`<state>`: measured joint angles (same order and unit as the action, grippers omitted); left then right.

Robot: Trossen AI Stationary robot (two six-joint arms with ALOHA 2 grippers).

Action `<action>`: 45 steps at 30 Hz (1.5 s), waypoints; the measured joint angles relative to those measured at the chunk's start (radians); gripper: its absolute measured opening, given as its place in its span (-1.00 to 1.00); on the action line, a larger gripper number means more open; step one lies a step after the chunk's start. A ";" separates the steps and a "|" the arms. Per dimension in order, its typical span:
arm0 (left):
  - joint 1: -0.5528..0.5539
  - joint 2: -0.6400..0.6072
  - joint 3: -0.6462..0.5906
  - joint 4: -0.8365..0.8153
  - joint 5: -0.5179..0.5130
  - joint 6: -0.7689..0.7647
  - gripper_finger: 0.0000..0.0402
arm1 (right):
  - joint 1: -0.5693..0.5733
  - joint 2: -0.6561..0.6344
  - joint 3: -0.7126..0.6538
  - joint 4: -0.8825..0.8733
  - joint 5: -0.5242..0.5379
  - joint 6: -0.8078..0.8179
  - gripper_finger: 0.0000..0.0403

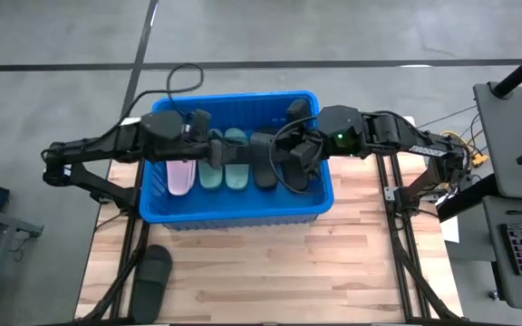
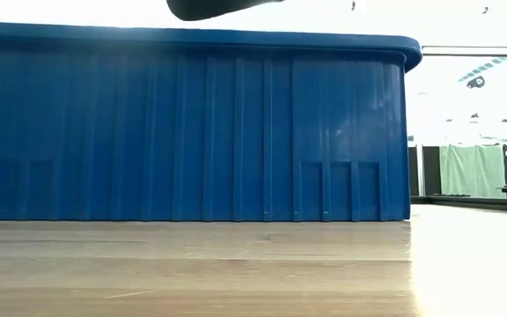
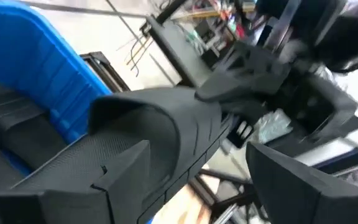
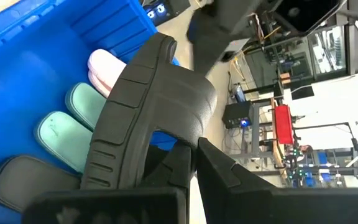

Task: Pick and place slides into bin
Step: Put the black slide into the blue bin

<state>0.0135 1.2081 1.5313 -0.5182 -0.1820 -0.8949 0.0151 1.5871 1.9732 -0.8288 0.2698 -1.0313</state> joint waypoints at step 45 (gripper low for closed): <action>0.112 0.071 0.001 0.108 0.230 0.476 -1.00 | -0.036 -0.023 0.001 -0.030 0.125 0.222 -0.66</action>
<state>0.1254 1.2792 1.5323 -0.4107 0.0476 -0.4186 -0.0210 1.5641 1.9745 -0.8592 0.3945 -0.8097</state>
